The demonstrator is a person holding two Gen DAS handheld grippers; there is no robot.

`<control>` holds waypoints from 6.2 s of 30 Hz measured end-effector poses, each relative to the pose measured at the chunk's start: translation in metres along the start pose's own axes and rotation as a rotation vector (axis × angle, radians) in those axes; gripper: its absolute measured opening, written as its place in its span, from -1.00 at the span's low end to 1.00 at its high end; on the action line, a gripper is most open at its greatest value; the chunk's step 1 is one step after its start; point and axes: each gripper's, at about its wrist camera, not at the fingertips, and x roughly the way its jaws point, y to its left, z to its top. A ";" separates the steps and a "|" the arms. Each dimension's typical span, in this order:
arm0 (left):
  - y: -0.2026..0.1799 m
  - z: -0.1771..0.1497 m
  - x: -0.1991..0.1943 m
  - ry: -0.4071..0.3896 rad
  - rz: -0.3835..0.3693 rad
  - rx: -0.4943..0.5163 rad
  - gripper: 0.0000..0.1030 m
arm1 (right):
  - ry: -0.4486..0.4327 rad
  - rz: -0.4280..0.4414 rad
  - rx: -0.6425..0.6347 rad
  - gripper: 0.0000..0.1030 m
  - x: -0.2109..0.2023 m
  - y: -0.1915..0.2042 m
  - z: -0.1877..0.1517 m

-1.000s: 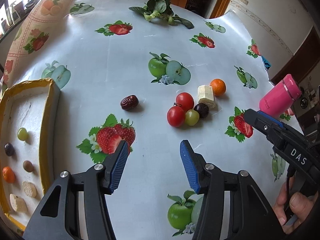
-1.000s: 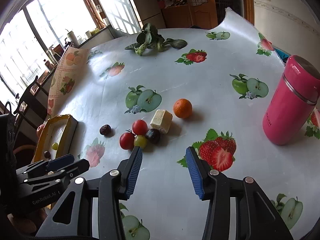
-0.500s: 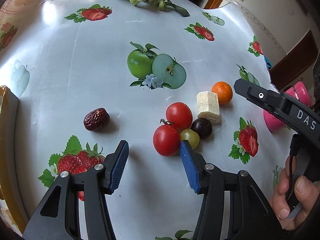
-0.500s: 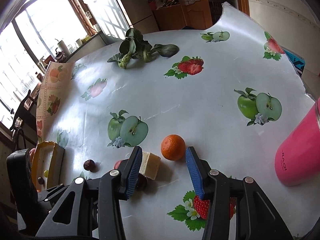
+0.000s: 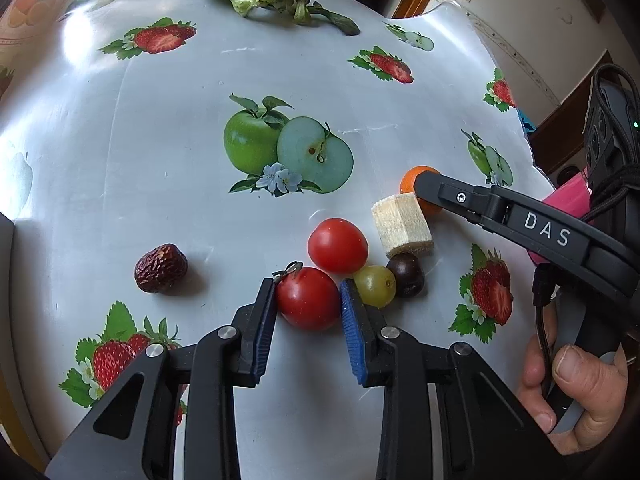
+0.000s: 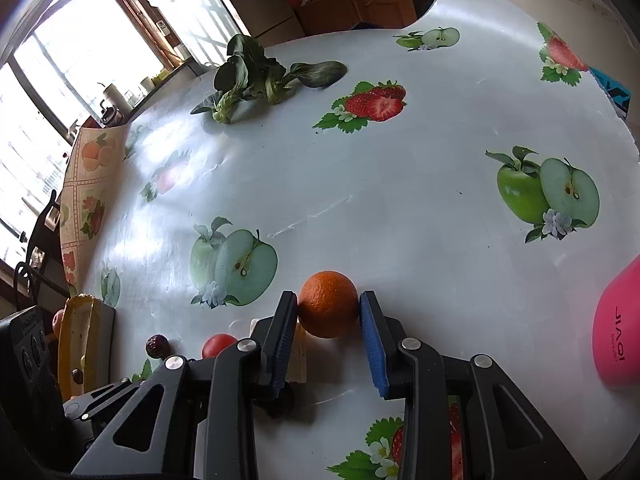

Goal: Organize fruits
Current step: 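Grasp a red cherry tomato with the left gripper while the right grasps the tangerine, then carry the tomato and tangerine in both grippers over the tray, then open both grippers to drop the tomato and tangerine into the tray, then move both grippers toward the red date and the cheese cube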

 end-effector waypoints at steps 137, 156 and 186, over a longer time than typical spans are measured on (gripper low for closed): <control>0.208 -0.092 -0.191 -0.149 0.395 -0.348 0.20 | 0.101 0.293 -0.338 0.00 -0.018 0.290 -0.091; 0.120 -0.107 -0.213 -0.181 0.356 -0.244 0.29 | 0.034 0.168 -0.289 0.11 -0.117 0.173 -0.138; 0.056 -0.024 -0.092 -0.056 0.151 -0.120 0.29 | -0.021 -0.027 -0.075 0.10 -0.085 0.050 -0.060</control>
